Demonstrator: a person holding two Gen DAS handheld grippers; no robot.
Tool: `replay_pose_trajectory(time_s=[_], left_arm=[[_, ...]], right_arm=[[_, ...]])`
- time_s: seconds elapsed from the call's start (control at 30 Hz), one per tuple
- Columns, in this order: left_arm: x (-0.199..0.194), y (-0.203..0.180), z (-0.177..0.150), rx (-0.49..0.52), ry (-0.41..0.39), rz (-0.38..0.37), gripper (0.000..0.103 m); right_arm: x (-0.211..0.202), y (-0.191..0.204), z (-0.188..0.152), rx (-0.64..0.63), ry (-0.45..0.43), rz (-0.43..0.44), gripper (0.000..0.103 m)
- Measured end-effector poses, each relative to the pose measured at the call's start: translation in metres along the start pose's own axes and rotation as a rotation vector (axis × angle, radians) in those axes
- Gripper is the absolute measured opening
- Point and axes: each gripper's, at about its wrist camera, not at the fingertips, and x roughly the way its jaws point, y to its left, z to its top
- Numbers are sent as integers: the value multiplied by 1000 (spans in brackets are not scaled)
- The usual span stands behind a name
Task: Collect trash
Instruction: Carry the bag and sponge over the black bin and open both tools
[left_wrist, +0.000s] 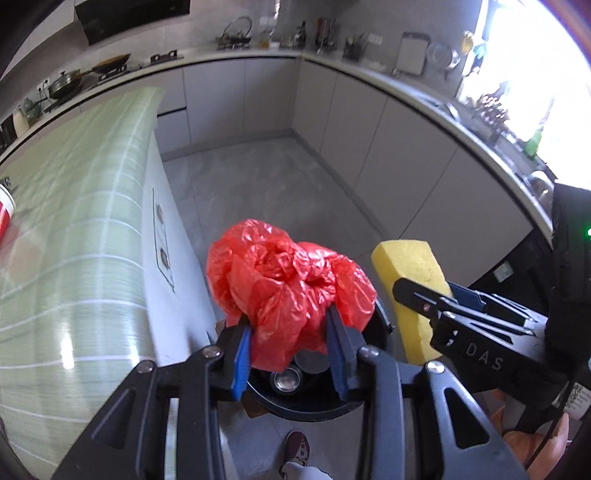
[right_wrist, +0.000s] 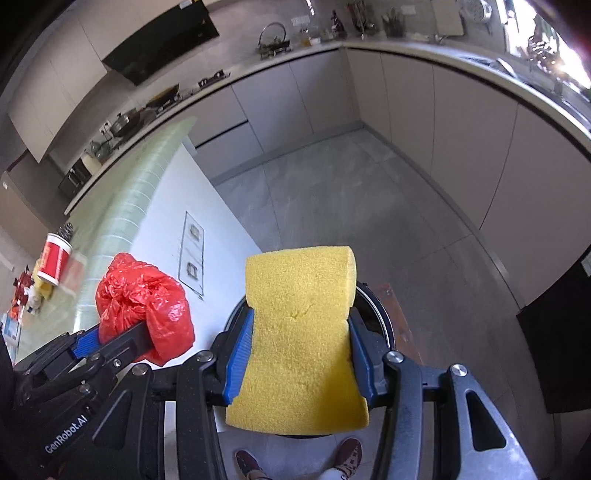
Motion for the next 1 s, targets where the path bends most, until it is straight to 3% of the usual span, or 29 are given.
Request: replay_pose_trajectory(time_s=[0.2,0.43,0.5,0.73,1.0], left_arm=[[32,-8,-5,-39,62,67,40],[52,-4,-7,-105,117,177,67],[49,0,-6,-136,113,178,72],[28,-3,-5,-145,101,115,75],[-44,-6,11,-97,-22,52,75]], right_arm=[[34,-13,4,-32,60,11,51],[64,-19,4,-65,104,-3,61],[64,-25,6,-47,99,4,65],[40,-25,14,-25,39,-6,68],[-6,-5,17,-44,-41,-22,73]])
